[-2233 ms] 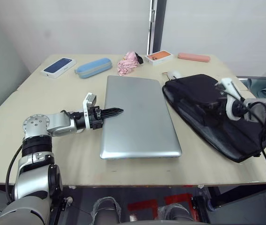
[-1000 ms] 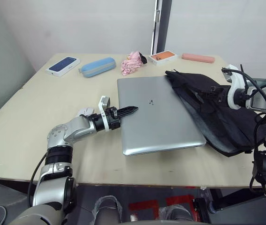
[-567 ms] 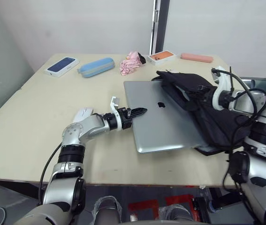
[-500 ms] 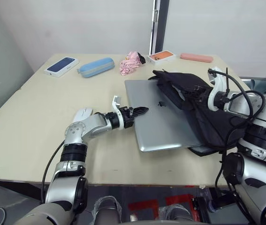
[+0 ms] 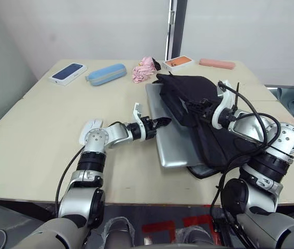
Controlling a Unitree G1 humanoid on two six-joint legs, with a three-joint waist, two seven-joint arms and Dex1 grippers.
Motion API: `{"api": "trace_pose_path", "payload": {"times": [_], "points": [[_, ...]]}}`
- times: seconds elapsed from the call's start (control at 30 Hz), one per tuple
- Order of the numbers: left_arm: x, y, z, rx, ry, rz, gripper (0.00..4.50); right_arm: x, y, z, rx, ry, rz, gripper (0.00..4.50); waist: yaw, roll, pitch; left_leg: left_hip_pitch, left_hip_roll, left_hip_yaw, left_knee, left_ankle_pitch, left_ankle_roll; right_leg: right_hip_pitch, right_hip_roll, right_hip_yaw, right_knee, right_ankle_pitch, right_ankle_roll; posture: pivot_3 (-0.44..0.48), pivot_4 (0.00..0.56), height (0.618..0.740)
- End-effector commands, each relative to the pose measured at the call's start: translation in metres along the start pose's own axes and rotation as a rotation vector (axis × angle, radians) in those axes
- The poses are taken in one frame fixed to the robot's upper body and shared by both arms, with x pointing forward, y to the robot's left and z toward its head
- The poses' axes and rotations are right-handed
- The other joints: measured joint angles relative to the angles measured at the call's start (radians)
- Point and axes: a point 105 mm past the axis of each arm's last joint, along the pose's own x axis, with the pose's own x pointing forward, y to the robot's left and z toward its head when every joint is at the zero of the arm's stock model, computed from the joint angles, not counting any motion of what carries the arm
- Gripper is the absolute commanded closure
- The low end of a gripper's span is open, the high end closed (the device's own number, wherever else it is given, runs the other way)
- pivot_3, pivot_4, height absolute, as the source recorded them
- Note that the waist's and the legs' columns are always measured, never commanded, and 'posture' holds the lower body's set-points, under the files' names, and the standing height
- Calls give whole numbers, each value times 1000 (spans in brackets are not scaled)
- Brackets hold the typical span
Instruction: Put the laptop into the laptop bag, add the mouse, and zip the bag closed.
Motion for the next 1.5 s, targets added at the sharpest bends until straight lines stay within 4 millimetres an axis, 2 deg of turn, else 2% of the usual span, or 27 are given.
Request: {"api": "trace_pose_path", "payload": {"times": [0.03, 0.23, 0.5, 0.7, 1.17, 1.23, 1.5], "points": [[8, -36, 25, 19, -112, -117, 4130, -6, 13, 6, -21, -40, 44, 4482, 0, 0, 0, 0, 0, 0, 0, 0, 0, 0, 0, 0, 0, 1, 1, 0, 150, 740], [12, -33, 30, 62, -163, -70, 4130, -6, 15, 4, 21, -45, 57, 4482, -8, 0, 0, 0, 0, 0, -2, 0, 0, -1, 0, 0, -1, 5, 9, 0, 150, 740], [26, -42, 14, 57, -141, -113, 4130, 2, 23, -1, 163, -78, 92, 4482, -8, 0, 0, -2, 0, 0, -2, 0, 0, -2, 0, 0, -2, 6, 11, 0, 150, 740], [28, -49, 1, 56, -80, -153, 4130, 3, 37, -5, 331, -73, 111, 4482, -11, 2, 0, -4, 0, 0, -4, 0, 0, -3, 0, -1, -5, 6, 12, 0, 150, 740], [33, -40, -16, 75, -6, -109, 4130, 3, 48, -8, 377, -43, 104, 4482, -14, 2, 0, -6, -1, 0, -4, 0, 0, -4, 0, -1, -6, 6, 15, 0, 150, 740], [34, -40, -17, 88, 2, -109, 3150, 3, 48, -9, 375, -44, 103, 4500, -14, 2, 0, -6, -1, 0, -4, 0, 0, -4, 0, -1, -7, 6, 15, 0, 150, 740], [24, -40, -13, 133, 15, -98, 300, -1, 40, -5, 364, -62, 77, 4500, -14, 2, 0, -6, -1, 0, -4, 0, 0, -3, -1, -2, -7, 6, 15, 0, 150, 740]]}}
